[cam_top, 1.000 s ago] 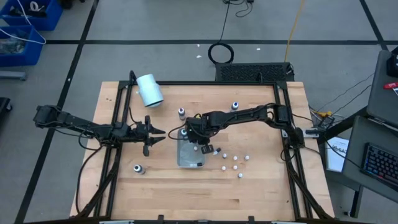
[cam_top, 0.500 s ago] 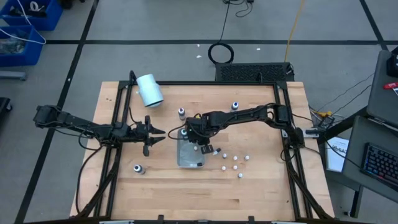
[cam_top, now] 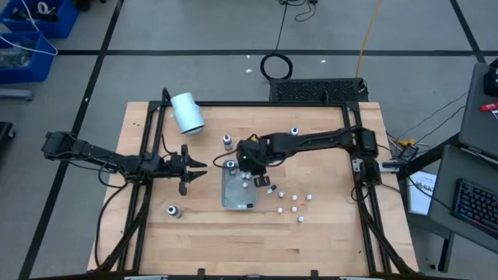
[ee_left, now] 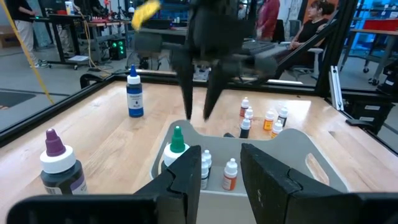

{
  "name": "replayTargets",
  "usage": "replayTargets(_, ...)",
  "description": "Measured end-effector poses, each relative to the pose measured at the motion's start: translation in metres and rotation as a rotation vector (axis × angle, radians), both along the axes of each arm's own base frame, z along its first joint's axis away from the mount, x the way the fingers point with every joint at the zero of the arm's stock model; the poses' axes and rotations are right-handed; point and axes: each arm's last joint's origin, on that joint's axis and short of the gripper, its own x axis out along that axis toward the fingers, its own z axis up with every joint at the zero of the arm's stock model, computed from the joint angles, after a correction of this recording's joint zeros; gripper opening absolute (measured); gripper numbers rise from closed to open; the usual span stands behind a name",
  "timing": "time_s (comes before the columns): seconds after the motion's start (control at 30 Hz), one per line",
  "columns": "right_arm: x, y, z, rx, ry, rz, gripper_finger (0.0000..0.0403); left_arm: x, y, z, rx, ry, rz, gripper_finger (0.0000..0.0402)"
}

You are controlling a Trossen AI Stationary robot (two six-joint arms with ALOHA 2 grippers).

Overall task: Pick & Place food coloring
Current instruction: Put the top blue food coloring bottle into the bin

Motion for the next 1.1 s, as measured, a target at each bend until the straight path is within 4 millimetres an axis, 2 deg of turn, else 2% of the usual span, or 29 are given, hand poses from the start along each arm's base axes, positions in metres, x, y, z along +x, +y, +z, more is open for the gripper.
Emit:
replayTargets(0.1, -0.015, 0.010, 0.014, 0.011, 0.055, 0.028, 0.0091, 0.000, 0.000, 0.000, 0.000, 0.000, 0.000, 0.0118)
replayTargets(0.23, -0.030, 0.031, 0.012, 0.018, 0.193, 0.081, 0.0091, 0.000, 0.000, 0.000, 0.000, 0.000, 0.000, 0.0118)
replayTargets(0.33, -0.035, 0.045, 0.002, 0.016, 0.232, 0.105, 0.0091, 0.000, 0.000, 0.000, 0.000, -0.001, 0.000, 0.0118)
replayTargets(0.4, -0.039, 0.051, -0.013, 0.012, 0.250, 0.126, 0.0091, 0.000, 0.000, 0.000, 0.000, 0.000, 0.000, 0.0118)
replayTargets(0.53, -0.044, 0.057, -0.035, 0.009, 0.257, 0.150, 0.0095, 0.000, 0.000, 0.000, 0.000, 0.000, 0.000, 0.0118)
replayTargets(0.67, -0.048, 0.062, -0.050, 0.003, 0.248, 0.180, 0.0118, 0.000, 0.000, 0.000, 0.000, 0.000, 0.000, 0.0118)
replayTargets(0.87, -0.048, 0.068, -0.061, 0.006, 0.194, 0.195, 0.0156, 0.000, 0.000, 0.000, 0.000, 0.000, 0.000, 0.0118)
replayTargets(1.1, -0.047, 0.067, -0.066, 0.003, 0.167, 0.202, 0.0158, 0.000, 0.000, 0.000, 0.000, 0.000, 0.000, 0.0118)
